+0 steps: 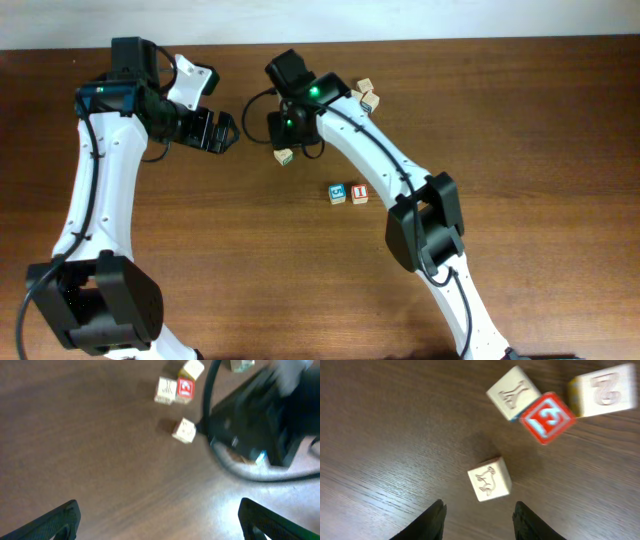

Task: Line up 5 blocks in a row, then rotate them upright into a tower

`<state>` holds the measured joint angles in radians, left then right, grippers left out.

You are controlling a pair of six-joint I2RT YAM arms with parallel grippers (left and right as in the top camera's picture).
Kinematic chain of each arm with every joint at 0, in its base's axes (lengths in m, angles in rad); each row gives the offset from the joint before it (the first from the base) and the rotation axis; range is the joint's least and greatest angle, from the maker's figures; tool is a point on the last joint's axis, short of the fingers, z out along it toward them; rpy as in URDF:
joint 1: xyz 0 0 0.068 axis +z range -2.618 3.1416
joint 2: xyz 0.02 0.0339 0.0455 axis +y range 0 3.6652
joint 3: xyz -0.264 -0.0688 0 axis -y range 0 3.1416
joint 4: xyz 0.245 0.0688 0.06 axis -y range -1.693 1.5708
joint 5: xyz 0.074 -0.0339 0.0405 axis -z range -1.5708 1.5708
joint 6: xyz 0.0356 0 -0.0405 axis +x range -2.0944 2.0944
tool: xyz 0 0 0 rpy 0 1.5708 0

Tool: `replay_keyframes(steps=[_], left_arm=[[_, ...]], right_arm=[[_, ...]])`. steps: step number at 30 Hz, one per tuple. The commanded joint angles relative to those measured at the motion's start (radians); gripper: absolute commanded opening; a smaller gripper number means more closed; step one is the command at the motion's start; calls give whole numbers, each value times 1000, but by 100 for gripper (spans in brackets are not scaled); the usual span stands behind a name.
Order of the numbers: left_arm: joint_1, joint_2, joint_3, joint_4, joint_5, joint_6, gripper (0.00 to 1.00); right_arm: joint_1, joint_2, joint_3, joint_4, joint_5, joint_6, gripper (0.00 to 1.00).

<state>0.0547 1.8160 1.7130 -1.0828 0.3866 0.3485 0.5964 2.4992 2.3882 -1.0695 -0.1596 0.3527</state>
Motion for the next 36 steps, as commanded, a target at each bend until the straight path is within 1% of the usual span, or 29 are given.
replay_keyframes(steps=[1,3,6,11,13,16,25,27,30,36], left_arm=[[2,1,26,19,-31,5,99],[11,1,37,14,-43,4,99],[51,1,66,4,-44,-61,99],[212,1,107,14,-46,-253,99],[261,2,107,4,-42,-293,99],[289,2,106,-19,-42,-296,99],[280,2,106,-34,-35,-296,99],[275,2,106,-34,-35,-296,99],[275,2,106,-34,-35,-296,99],[275,2,106,-34,-35,-296,99]], right_arm=[[13,42,-12,8,29,-129,45],[12,43,-12,8,62,-148,45],[12,45,-12,22,64,-200,45],[21,61,-12,54,69,-273,44],[20,79,-12,59,68,-279,44],[19,94,-12,57,67,-290,44],[32,111,-18,64,63,-293,43],[33,112,-18,64,63,-293,35],[33,112,-18,59,63,-277,33],[33,112,-18,6,68,-185,28]])
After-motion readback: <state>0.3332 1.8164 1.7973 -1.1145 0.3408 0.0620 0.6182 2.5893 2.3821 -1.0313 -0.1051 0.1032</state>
